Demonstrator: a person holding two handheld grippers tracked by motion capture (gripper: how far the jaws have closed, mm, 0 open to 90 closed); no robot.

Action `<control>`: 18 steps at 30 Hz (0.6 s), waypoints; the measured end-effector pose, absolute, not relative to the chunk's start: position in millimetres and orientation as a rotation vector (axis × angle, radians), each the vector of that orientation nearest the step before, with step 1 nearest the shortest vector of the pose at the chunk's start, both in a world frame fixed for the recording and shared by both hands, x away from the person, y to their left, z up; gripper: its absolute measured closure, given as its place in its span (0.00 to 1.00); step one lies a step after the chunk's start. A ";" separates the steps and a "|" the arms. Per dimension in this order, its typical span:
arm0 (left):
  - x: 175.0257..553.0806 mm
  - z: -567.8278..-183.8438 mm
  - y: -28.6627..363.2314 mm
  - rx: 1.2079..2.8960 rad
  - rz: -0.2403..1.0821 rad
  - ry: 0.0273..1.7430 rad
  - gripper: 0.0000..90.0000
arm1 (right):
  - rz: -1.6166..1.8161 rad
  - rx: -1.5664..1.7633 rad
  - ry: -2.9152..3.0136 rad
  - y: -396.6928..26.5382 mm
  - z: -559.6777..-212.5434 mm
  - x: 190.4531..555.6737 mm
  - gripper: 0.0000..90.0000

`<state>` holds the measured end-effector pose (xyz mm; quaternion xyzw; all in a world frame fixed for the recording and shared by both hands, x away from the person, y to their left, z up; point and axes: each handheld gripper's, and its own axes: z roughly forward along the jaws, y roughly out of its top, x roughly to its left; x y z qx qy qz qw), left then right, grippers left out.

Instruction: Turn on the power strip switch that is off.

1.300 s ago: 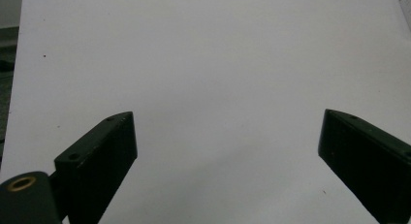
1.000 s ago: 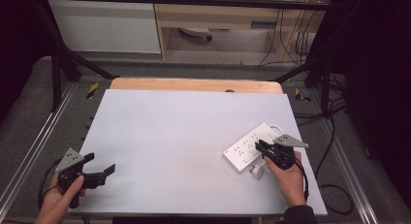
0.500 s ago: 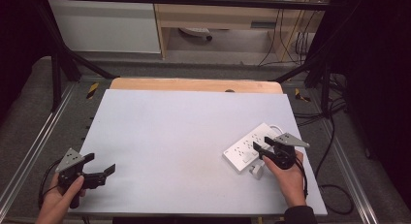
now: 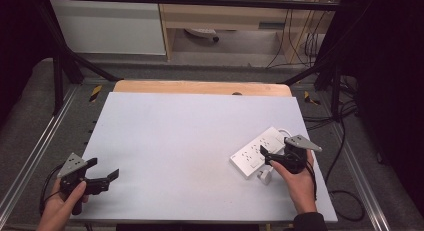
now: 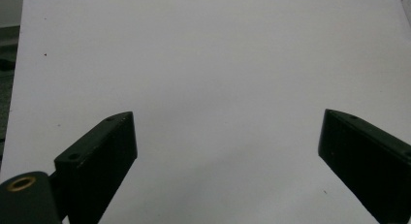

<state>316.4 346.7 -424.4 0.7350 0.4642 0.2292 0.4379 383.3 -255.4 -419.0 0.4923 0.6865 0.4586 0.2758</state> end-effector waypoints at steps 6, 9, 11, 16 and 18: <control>316.1 -424.4 346.8 1.828 0.571 1.158 0.08 | 1.284 1.288 1.820 -256.9 -411.3 376.8 0.02; 315.8 -424.4 347.1 1.827 0.572 1.158 0.08 | 1.301 1.267 1.813 -259.1 -406.7 372.3 0.03; 315.9 -424.3 347.2 1.825 0.572 1.160 0.08 | 1.313 1.263 1.799 -261.2 -403.5 369.1 0.04; 315.5 -424.0 347.4 1.826 0.574 1.162 0.08 | 1.332 1.251 1.755 -268.2 -395.4 361.9 0.04; 315.4 -424.0 347.4 1.827 0.573 1.161 0.08 | 1.334 1.240 1.737 -270.8 -393.3 358.6 0.04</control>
